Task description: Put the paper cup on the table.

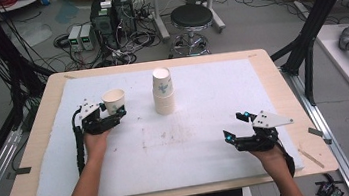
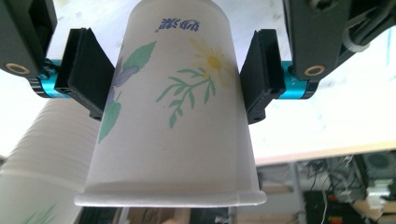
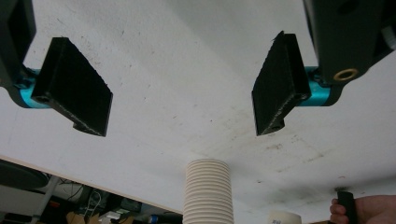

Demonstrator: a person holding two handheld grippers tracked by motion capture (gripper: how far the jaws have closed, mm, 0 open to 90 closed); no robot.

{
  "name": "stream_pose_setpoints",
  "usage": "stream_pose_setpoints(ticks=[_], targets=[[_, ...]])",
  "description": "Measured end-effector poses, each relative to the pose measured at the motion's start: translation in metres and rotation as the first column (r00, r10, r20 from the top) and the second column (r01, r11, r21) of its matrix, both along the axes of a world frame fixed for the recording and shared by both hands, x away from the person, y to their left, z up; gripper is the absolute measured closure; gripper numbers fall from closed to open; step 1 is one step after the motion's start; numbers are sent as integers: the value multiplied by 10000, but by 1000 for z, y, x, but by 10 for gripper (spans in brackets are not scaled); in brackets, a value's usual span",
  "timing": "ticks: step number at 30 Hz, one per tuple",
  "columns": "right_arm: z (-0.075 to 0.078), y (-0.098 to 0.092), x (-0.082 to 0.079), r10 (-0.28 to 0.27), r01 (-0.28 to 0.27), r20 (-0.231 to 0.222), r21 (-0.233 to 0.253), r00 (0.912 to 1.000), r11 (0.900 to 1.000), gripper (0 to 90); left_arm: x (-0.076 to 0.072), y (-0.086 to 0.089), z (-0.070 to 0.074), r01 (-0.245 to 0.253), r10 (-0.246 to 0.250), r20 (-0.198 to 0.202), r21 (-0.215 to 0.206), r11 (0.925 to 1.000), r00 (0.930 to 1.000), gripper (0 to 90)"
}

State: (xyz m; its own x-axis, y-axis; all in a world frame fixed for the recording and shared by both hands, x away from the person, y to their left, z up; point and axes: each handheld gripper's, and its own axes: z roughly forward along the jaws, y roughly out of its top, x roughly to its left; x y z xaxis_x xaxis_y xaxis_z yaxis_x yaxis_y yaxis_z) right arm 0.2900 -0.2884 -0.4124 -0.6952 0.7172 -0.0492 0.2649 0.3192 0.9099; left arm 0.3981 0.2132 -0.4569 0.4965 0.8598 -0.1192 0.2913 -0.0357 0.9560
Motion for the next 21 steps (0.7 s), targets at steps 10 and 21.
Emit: stream_pose_setpoints(ticks=[10, 21], targets=[[0, 1, -1, 16, -16, -42, 19, 10000, 10000, 206, 1, -3, -2, -340, 399, -585, 978, 9946, 9975, 335], [0, 1, -2, 38, -38, 34, -28, 10000, 10000, 206, -7, -6, 1, -434, 747, -1377, 2177, 9750, 9877, 332]])
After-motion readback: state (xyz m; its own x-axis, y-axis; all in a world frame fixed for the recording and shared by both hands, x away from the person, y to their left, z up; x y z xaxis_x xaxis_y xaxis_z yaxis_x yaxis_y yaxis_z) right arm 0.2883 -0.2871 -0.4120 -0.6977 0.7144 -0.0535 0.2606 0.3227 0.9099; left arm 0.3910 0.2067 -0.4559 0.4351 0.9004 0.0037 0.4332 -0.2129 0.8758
